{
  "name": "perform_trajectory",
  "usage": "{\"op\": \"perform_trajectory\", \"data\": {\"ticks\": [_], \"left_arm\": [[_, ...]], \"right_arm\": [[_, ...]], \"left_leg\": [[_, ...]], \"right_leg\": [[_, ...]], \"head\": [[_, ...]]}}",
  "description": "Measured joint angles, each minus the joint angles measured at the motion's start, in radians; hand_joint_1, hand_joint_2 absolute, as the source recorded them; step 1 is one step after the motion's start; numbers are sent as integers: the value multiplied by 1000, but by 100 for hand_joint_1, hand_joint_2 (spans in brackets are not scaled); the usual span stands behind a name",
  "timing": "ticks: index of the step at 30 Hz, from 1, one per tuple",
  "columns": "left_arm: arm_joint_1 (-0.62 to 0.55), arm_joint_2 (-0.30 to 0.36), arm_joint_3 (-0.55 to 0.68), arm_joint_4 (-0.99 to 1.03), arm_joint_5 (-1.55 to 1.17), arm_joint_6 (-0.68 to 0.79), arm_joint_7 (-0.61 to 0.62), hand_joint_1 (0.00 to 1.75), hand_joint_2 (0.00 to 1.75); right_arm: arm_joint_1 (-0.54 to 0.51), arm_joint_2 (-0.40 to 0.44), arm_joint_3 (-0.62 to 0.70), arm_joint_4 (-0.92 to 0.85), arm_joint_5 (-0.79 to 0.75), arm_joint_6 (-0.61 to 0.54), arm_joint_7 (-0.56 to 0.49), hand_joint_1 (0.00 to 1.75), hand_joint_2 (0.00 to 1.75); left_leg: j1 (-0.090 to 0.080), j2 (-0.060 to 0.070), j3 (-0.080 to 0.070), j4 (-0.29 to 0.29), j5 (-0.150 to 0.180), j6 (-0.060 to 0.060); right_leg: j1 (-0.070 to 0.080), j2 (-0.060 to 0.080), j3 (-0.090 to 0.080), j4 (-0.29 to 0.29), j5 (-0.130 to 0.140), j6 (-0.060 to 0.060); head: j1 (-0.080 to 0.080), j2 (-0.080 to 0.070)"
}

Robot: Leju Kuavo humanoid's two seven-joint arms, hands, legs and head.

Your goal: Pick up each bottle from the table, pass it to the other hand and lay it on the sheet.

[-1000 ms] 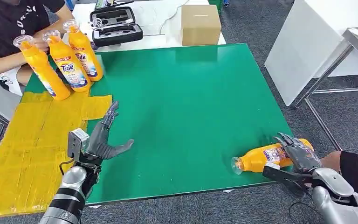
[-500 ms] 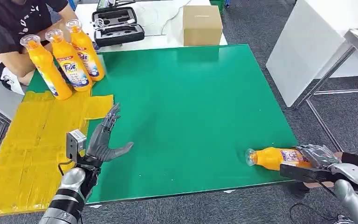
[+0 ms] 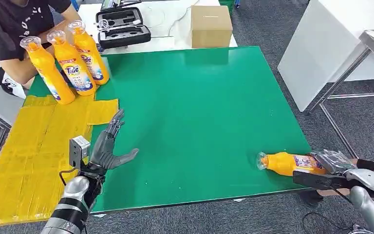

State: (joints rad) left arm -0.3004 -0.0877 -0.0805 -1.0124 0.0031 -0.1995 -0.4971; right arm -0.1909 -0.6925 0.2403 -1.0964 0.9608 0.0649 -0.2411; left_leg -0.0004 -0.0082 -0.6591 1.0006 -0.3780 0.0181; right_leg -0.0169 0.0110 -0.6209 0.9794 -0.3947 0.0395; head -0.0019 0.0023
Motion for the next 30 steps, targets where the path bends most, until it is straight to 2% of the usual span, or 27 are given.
{"op": "perform_trajectory", "data": {"ticks": [4,6,7,8,17,27,30], "left_arm": [[0,0,0,0,0,0,1,0,175],[1,-3,0,-1,-7,5,9,0,175],[1,-10,0,-2,-11,11,14,0,175],[1,-20,-5,-4,-19,18,19,0,175],[-3,-29,-35,-6,-26,29,40,0,175],[-60,-39,-104,12,-13,0,54,0,175],[-79,-46,-120,23,-11,-2,55,0,175]], "right_arm": [[-2,4,0,1,5,-23,0,175,175],[-15,69,2,13,39,-179,-4,175,175],[-21,153,-5,15,32,-312,-15,175,175],[-47,312,-45,7,-38,-408,-33,175,175],[-99,539,-114,-33,-233,-452,-102,175,175],[-146,736,-135,-5,-475,-359,-230,175,175],[-157,773,-135,15,-506,-338,-240,175,175]], "left_leg": [[0,0,0,0,0,0],[0,4,1,0,0,0],[2,3,1,0,0,-1],[3,3,2,0,1,-1],[3,2,1,0,1,-1],[3,2,1,0,1,-2],[3,3,1,0,1,-2]], "right_leg": [[0,0,0,0,0,0],[0,2,0,0,0,0],[1,2,0,0,0,0],[3,2,0,1,0,-1],[3,2,0,1,0,-1],[3,2,-1,1,0,-1],[3,2,0,1,0,-1]], "head": [[0,0],[0,0],[-1,0],[-1,0],[0,0],[0,0],[0,0]]}}
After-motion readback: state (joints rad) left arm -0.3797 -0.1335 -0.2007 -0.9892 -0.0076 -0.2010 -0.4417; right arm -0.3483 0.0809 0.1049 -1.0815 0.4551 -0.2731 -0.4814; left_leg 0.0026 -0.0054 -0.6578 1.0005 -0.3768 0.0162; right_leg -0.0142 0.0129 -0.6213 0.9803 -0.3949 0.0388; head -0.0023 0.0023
